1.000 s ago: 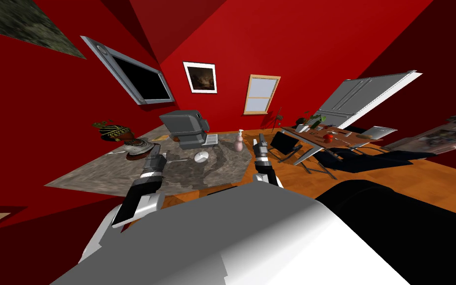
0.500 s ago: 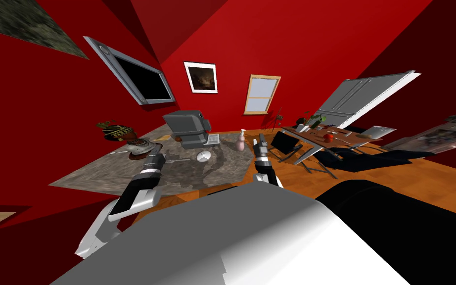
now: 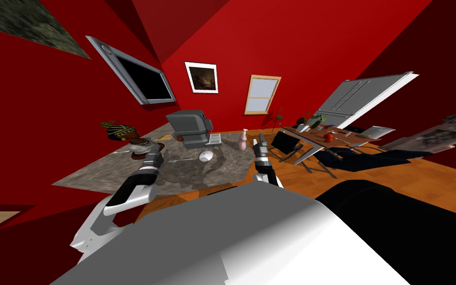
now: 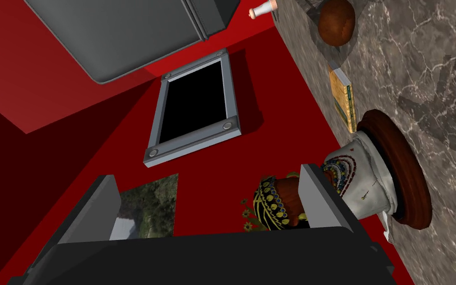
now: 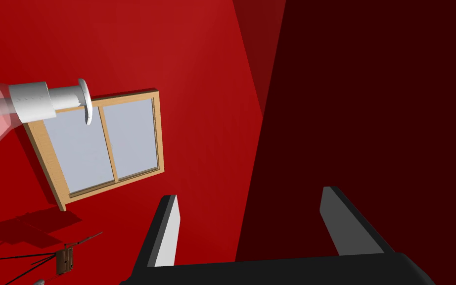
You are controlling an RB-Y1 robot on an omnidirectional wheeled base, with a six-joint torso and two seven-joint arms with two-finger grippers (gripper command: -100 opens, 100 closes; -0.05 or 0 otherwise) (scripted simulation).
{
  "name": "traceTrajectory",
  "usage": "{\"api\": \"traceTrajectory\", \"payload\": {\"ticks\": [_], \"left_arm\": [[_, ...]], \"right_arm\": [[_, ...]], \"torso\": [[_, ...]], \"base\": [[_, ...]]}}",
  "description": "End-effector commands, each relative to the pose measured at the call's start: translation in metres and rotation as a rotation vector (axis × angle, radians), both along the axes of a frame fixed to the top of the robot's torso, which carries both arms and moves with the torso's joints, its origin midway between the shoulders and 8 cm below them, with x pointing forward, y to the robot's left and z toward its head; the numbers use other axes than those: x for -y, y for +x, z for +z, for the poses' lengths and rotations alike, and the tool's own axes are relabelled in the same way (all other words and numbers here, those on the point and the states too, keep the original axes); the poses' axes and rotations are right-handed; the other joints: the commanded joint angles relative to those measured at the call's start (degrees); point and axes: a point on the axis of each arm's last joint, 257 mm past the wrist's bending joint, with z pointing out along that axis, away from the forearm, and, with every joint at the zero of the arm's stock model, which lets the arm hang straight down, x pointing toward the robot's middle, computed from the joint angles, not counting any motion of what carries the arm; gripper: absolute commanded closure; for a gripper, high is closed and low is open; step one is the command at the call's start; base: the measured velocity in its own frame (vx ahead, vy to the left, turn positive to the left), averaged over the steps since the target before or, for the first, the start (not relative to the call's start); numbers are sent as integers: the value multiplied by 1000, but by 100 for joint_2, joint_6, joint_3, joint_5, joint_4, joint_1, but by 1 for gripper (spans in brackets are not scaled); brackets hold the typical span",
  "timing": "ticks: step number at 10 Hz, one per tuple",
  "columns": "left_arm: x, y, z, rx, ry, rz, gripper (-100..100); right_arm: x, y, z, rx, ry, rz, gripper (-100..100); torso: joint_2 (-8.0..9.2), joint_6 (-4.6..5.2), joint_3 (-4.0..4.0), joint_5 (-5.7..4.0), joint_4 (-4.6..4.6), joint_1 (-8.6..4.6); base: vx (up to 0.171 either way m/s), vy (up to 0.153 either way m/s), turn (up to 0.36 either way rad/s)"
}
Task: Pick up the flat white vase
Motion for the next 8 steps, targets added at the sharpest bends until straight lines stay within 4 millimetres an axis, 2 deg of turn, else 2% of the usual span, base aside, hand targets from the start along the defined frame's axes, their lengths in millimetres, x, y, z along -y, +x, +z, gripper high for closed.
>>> {"api": "traceTrajectory", "payload": {"ticks": [1, 3, 4, 5, 6, 8], "left_arm": [[-12, 8, 0, -28, -3, 13, -100], [-14, 8, -7, -58, -8, 23, -100], [-25, 16, -5, -77, -12, 34, -100], [-28, 15, -11, -102, -16, 42, -100], [-38, 24, -5, -112, -19, 51, -100], [-42, 22, -17, -156, -27, 66, -100]], "right_arm": [[0, 0, 0, 0, 0, 0, 0], [0, 0, 0, 0, 0, 0, 0], [0, 0, 0, 0, 0, 0, 0], [0, 0, 0, 0, 0, 0, 0], [0, 0, 0, 0, 0, 0, 0], [0, 0, 0, 0, 0, 0, 0]], "torso": [[0, 0, 0, 0, 0, 0], [0, 0, 0, 1, 0, 7], [1, 0, 0, 0, 0, -2], [-2, 1, -1, 0, 0, 4], [-1, 0, 0, 1, 0, 4], [0, 0, 0, 1, 0, 5]], "base": [[0, 43, 1], [-1, 33, -6], [3, 38, -4], [1, 39, -11], [-4, 43, -9], [0, 31, -5]]}}
